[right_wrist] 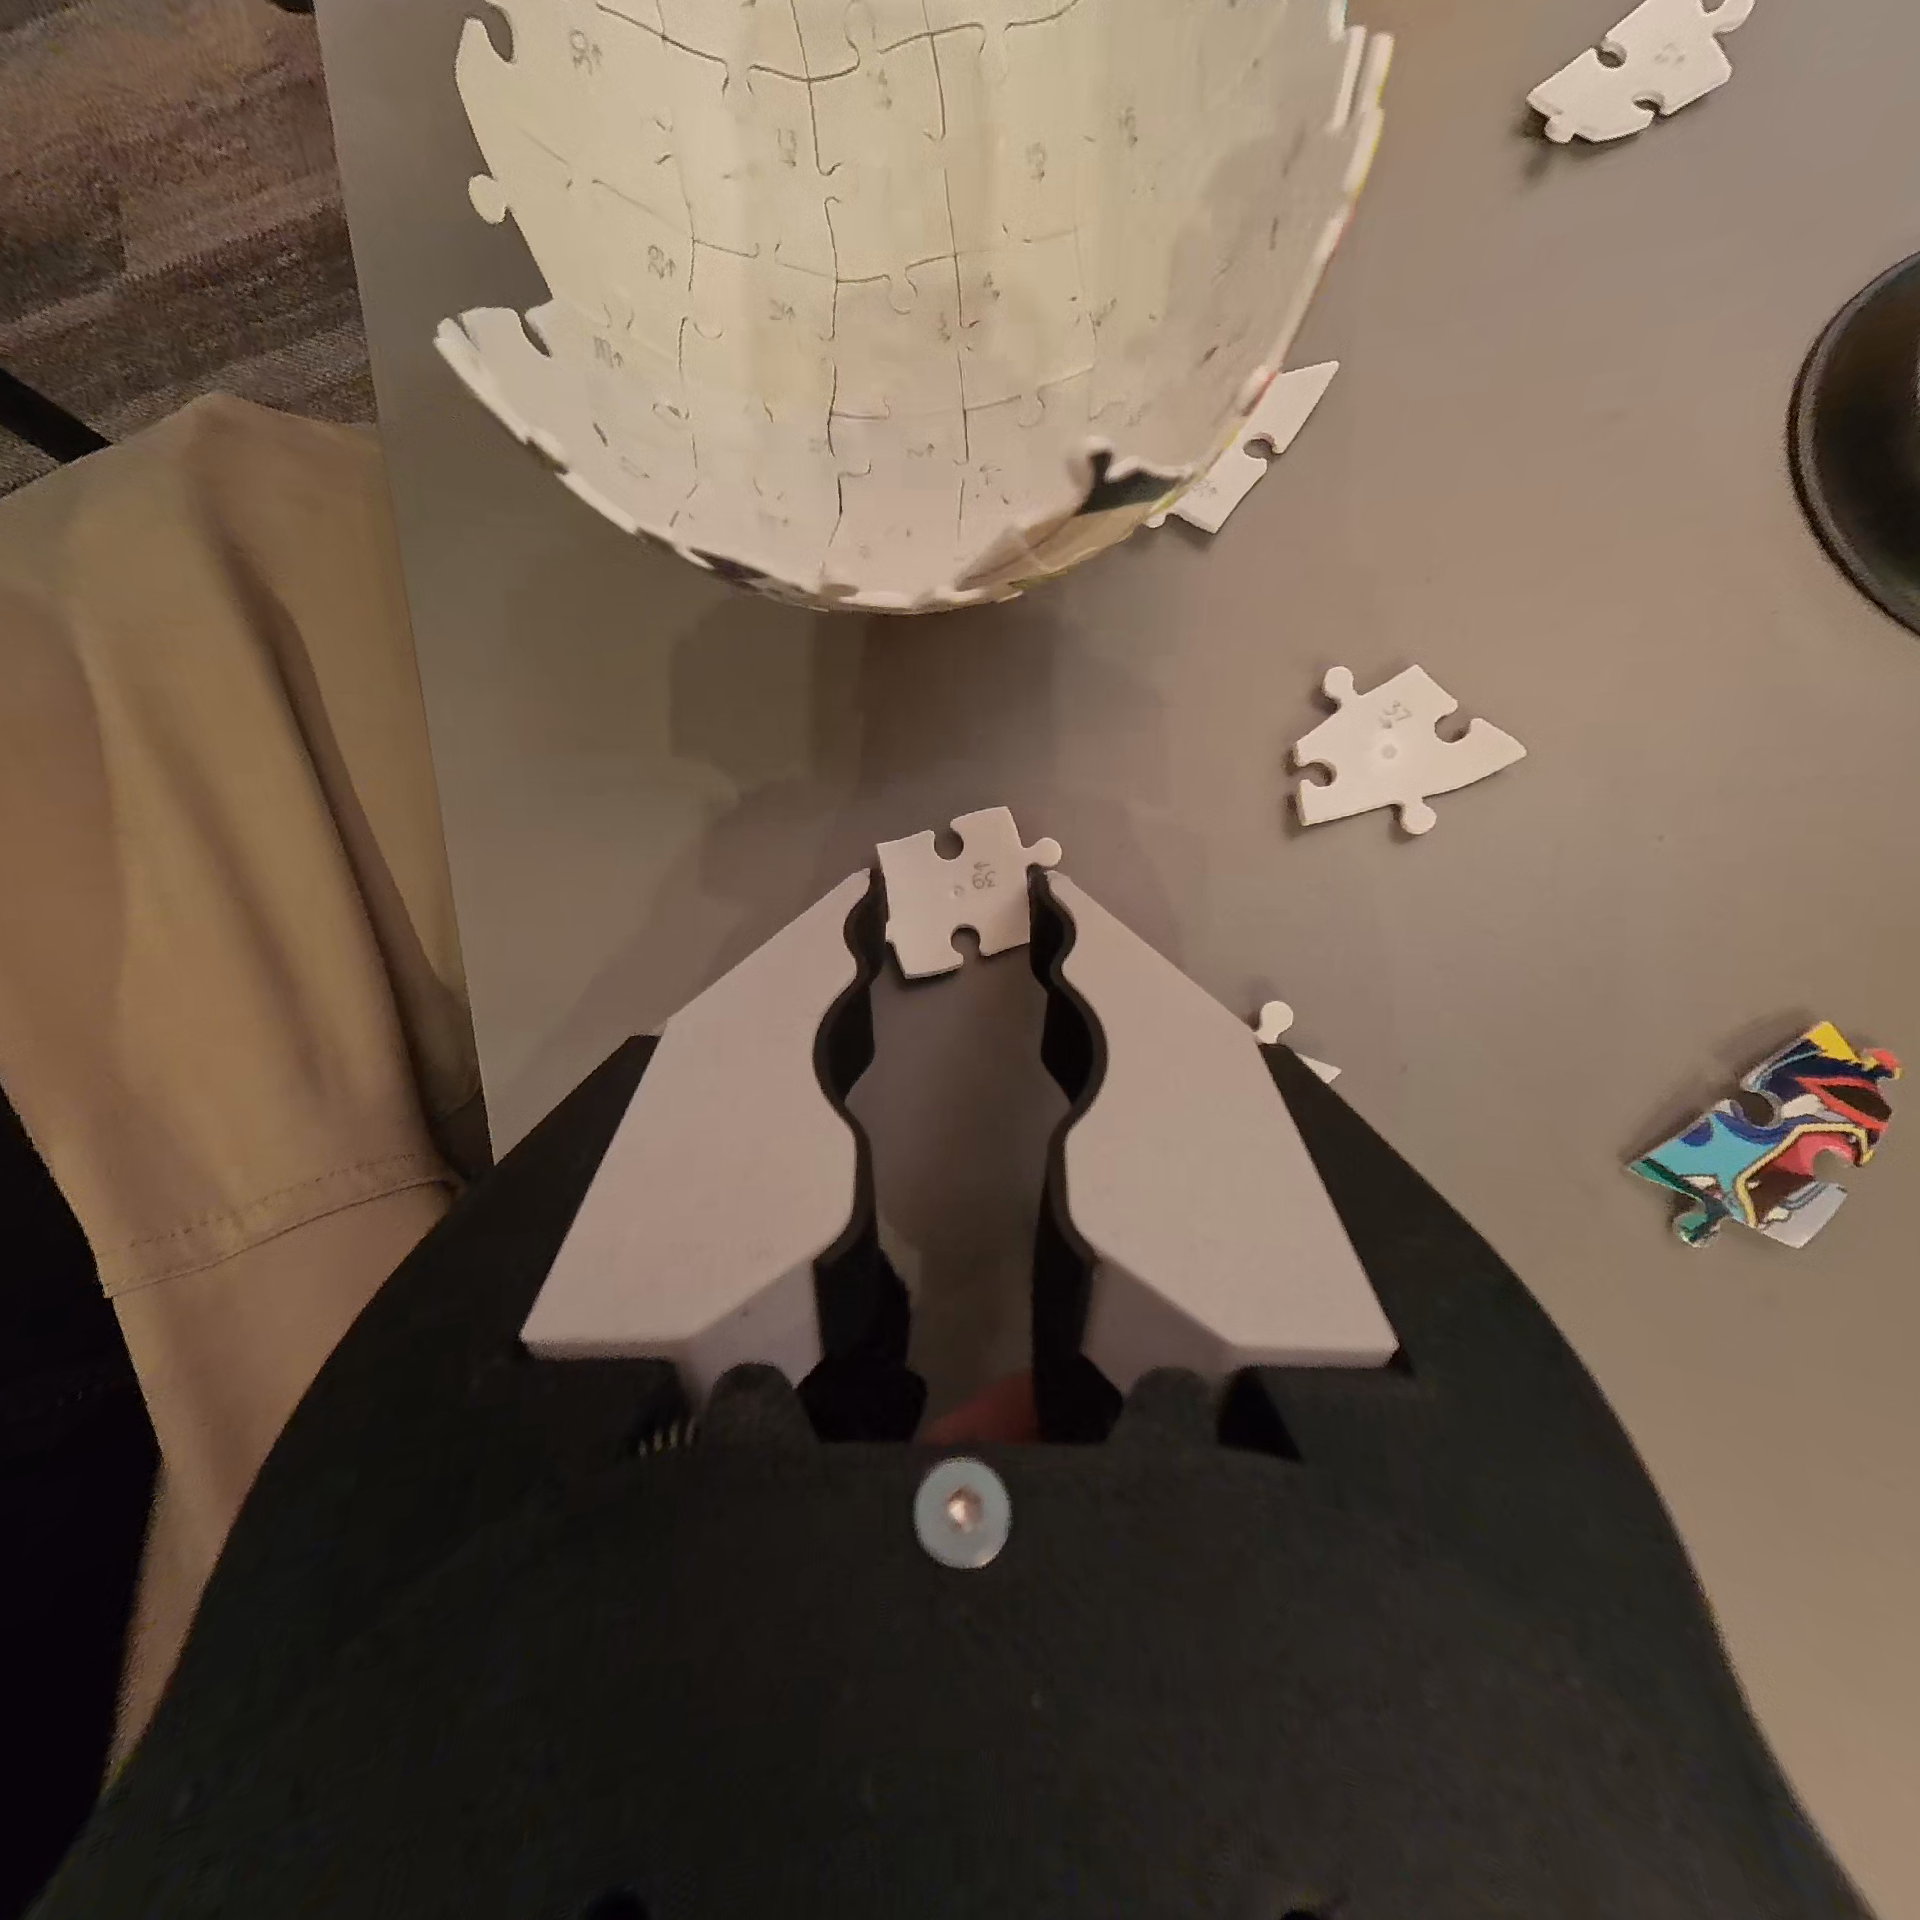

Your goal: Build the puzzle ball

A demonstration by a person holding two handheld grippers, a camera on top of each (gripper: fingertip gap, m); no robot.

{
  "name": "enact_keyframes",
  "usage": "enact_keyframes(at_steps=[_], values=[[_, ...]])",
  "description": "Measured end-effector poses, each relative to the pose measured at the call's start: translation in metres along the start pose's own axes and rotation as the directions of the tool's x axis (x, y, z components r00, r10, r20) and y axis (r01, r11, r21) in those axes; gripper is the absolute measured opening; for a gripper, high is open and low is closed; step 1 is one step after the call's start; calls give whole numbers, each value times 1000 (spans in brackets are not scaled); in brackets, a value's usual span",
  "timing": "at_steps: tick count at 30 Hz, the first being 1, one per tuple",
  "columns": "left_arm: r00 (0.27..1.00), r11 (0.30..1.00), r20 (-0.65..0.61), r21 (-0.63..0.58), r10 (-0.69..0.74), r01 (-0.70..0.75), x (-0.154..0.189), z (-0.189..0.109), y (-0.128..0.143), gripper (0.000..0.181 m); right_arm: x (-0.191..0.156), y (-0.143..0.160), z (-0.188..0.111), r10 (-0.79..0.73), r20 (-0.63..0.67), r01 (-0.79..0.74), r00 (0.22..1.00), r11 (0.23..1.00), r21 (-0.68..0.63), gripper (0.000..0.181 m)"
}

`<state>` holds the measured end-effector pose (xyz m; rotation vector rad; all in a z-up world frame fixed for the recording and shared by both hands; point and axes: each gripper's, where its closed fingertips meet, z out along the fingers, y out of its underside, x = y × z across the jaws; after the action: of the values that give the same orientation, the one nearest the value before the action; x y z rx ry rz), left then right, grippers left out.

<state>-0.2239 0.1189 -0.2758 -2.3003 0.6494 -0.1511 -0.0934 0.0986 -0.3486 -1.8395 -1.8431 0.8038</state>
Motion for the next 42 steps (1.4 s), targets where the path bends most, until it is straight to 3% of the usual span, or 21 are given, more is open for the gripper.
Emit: enact_keyframes(at_steps=[10, 16, 22, 28, 37, 42], values=[[996, 997, 64, 52, -61, 58, 3, -34, 24, 31, -2, 3, -3, -12, 22, 12, 1000, 1000, -12, 26], [990, 989, 103, 123, -97, 84, 5, -48, 24, 36, -3, 6, -5, -17, 35, 17, 999, 1000, -16, 26], [984, 986, 133, 131, -123, 105, 8, -42, 31, 42, -2, 7, -6, -28, 36, 29, 999, 999, -20, 26], [975, 970, 151, 207, -160, 127, 2, -37, 17, 46, 2, 8, -8, -41, 29, 42, 999, 999, -20, 27], [964, 980, 243, 187, -106, 61, -14, -34, 15, 50, 19, -13, -28, 45, 34, -48, 998, 995, 89, 38], [972, 992, 236, 119, 12, -41, -16, -23, 7, 51, 34, -27, -33, 80, 11, -81, 997, 990, 115, 40]])
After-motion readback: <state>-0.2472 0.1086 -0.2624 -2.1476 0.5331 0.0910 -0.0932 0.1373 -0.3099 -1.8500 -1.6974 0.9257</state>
